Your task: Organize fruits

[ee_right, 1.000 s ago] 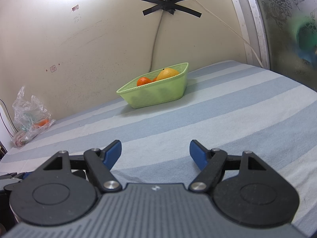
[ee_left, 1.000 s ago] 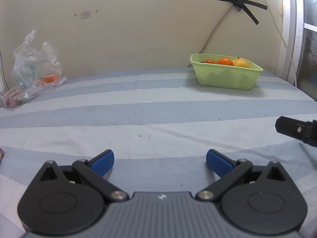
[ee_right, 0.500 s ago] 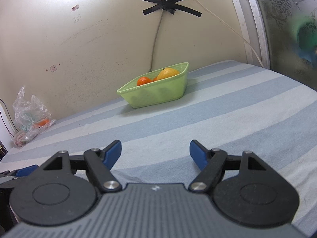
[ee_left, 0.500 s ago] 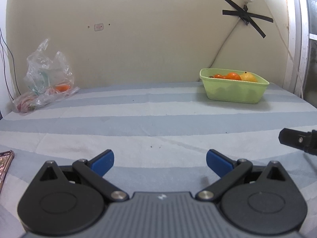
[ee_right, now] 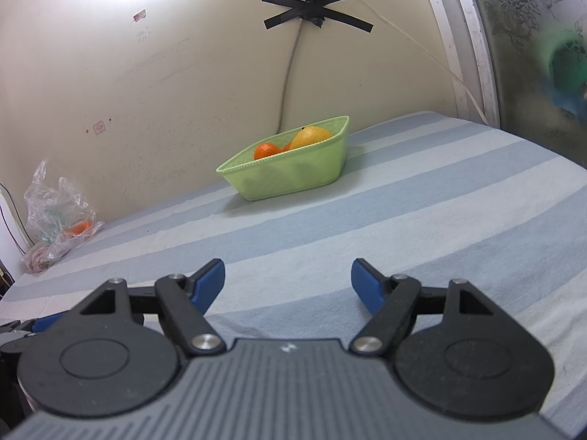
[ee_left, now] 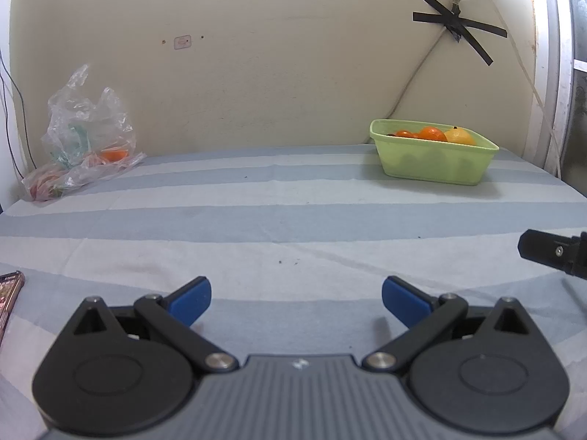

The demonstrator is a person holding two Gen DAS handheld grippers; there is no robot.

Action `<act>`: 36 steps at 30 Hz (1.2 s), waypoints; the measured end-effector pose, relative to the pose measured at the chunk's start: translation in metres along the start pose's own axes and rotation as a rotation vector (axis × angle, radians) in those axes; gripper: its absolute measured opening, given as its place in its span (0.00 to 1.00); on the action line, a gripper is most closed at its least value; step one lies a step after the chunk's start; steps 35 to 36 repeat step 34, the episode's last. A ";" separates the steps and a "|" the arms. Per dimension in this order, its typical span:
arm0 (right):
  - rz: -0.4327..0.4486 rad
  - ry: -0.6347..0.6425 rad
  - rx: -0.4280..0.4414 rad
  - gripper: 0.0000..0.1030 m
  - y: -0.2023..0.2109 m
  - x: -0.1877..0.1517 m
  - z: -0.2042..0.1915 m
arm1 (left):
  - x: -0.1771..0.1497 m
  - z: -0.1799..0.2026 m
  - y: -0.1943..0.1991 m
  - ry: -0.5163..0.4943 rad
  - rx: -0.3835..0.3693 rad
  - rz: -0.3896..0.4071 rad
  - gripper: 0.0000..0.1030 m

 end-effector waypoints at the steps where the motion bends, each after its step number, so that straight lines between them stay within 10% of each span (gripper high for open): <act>1: 0.000 0.000 0.000 0.76 0.000 0.000 0.000 | 0.000 0.000 0.000 0.000 0.005 0.000 1.00; 36: 0.001 0.001 0.001 0.76 -0.001 -0.001 0.000 | -0.001 0.014 -0.002 -0.096 -0.089 -0.029 1.00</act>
Point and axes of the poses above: each gripper's, at about its wrist camera, not at the fingertips, and y roughly against the way its jaws point, z to its right, x to its top, the point moved 2 cm from there along -y, roughly the way its jaws point, and after that the axes turned 15 degrees about -x, right-handed, at the moved point
